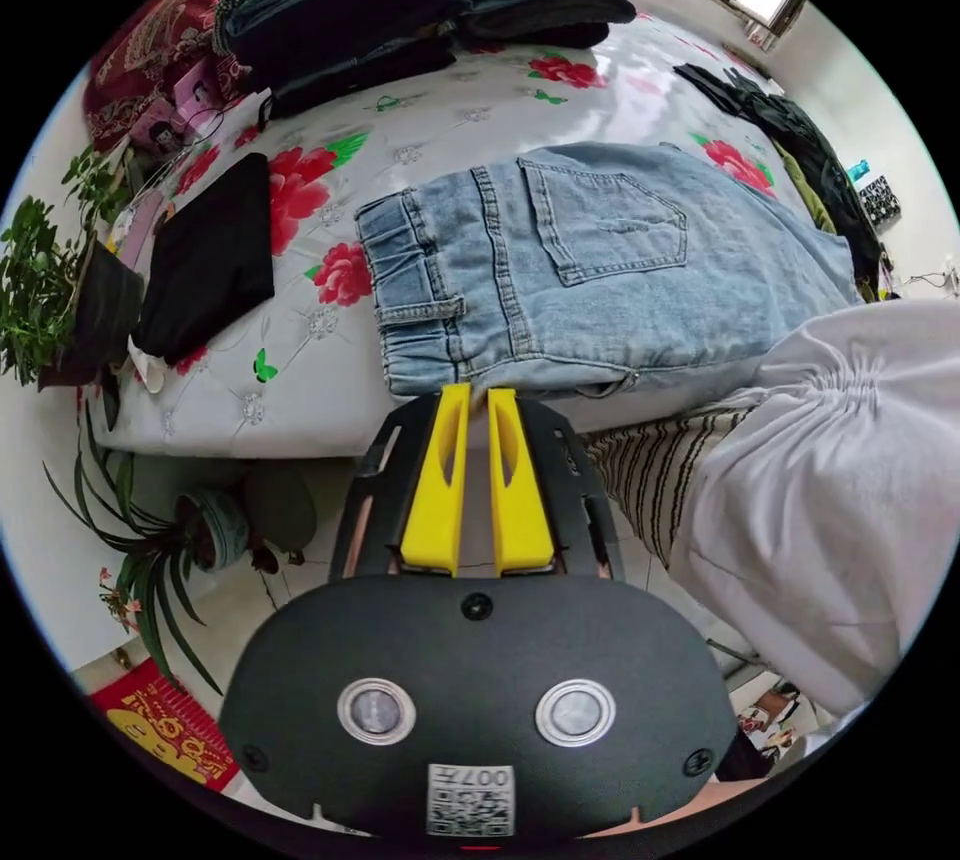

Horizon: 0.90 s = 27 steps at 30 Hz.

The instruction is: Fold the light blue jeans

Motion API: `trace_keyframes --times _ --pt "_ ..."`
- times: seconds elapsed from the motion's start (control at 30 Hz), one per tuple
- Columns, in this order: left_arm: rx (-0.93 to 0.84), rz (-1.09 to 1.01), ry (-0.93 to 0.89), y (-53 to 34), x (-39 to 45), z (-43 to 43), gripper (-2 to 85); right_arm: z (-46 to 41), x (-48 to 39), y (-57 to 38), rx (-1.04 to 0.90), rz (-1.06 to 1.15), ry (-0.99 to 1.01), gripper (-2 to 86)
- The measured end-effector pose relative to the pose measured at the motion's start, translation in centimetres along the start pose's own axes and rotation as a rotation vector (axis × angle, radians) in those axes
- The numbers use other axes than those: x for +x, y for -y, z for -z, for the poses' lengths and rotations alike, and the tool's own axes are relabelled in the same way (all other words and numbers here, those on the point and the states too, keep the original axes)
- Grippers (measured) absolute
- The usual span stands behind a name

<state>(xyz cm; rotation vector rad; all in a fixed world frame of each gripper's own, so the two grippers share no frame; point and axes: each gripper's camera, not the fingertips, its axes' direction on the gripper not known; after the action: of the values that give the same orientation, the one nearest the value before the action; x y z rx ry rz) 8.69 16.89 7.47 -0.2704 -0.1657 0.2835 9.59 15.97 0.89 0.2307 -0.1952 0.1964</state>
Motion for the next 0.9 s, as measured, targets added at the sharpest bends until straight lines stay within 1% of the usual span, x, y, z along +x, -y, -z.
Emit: trace_keyframes --times 0.03,0.07,0.1,0.13,0.2,0.23,0.3,0.37,0.43,0.5,0.53,0.6,0.63,0.67,0.7,0.73,0.77,0.8,0.83,0.87,0.9 --pt "0.001 0.016 0.008 -0.4 -0.2 0.7 2.4 -0.1 -1.4 0.3 0.009 0.056 0.031 3.2" --pt "0.009 0.029 0.016 -0.7 -0.4 1.1 2.4 -0.8 -4.4 1.1 -0.01 0.178 0.1 3.4" --pt "0.043 0.062 0.018 -1.2 -1.0 2.0 2.3 -2.3 -7.6 2.0 -0.062 0.296 0.174 3.5" --pt "0.087 0.11 -0.01 -1.7 -1.8 2.8 2.4 -3.1 -9.2 2.4 -0.096 0.351 0.213 3.6" --pt "0.144 0.197 -0.062 -1.8 -3.1 3.3 3.1 -7.4 -16.0 3.7 -0.224 0.526 0.364 3.7" --pt "0.175 0.233 -0.085 -1.5 -3.7 3.3 3.8 -8.6 -17.7 4.0 -0.256 0.559 0.401 3.6" --pt "0.185 0.256 -0.083 -0.5 -4.2 2.7 4.9 -13.5 -24.6 4.7 -0.387 0.672 0.533 3.3" --pt "0.145 0.263 -0.057 1.0 -4.2 1.3 6.0 -17.2 -29.7 4.7 -0.496 0.738 0.583 3.0" --pt "0.039 0.294 0.048 3.1 -4.3 -0.9 7.1 -20.7 -34.3 4.5 -0.587 0.781 0.597 2.7" --pt "-0.034 0.296 0.093 4.2 -4.4 -2.6 7.7 -25.1 -39.2 3.7 -0.692 0.806 0.568 2.3" --pt "-0.051 0.301 0.109 4.6 -4.6 -3.3 7.7 -26.1 -40.3 3.4 -0.723 0.817 0.553 2.2" --pt "-0.043 0.301 0.067 4.7 -5.2 -3.6 6.3 -30.2 -43.5 1.5 -0.884 0.878 0.458 1.7" --pt "-0.039 0.319 0.044 4.4 -5.8 -3.6 4.6 -30.7 -44.0 1.2 -0.914 0.893 0.448 1.5" --pt "-0.045 0.329 0.046 4.2 -6.1 -3.6 3.2 -30.8 -44.9 1.6 -0.91 0.931 0.429 0.9" --pt "-0.06 0.328 0.067 3.7 -6.7 -3.4 0.5 -30.0 -45.3 3.2 -0.838 0.941 0.468 0.5" --pt "-0.078 0.327 0.103 3.1 -7.2 -3.3 -0.1 -29.6 -45.3 4.3 -0.818 0.921 0.507 0.4" --pt "-0.137 0.349 0.19 2.7 -7.5 -3.7 -0.4 -29.4 -45.0 6.5 -0.821 0.864 0.569 0.2" --pt "-0.271 0.313 0.317 1.7 -8.0 -4.9 -0.6 -29.5 -44.6 8.0 -0.789 0.832 0.569 0.1" --pt "-0.321 0.319 0.305 0.4 -9.0 -5.9 -0.7 -29.6 -44.4 8.6 -0.763 0.823 0.55 0.1" --pt "-0.31 0.357 0.247 -0.2 -9.7 -6.1 -0.7 -30.2 -44.0 9.5 -0.712 0.781 0.503 0.1" --pt "-0.227 0.474 0.096 -1.4 -11.3 -5.7 -0.6 -31.3 -43.4 10.1 -0.69 0.713 0.474 0.2"
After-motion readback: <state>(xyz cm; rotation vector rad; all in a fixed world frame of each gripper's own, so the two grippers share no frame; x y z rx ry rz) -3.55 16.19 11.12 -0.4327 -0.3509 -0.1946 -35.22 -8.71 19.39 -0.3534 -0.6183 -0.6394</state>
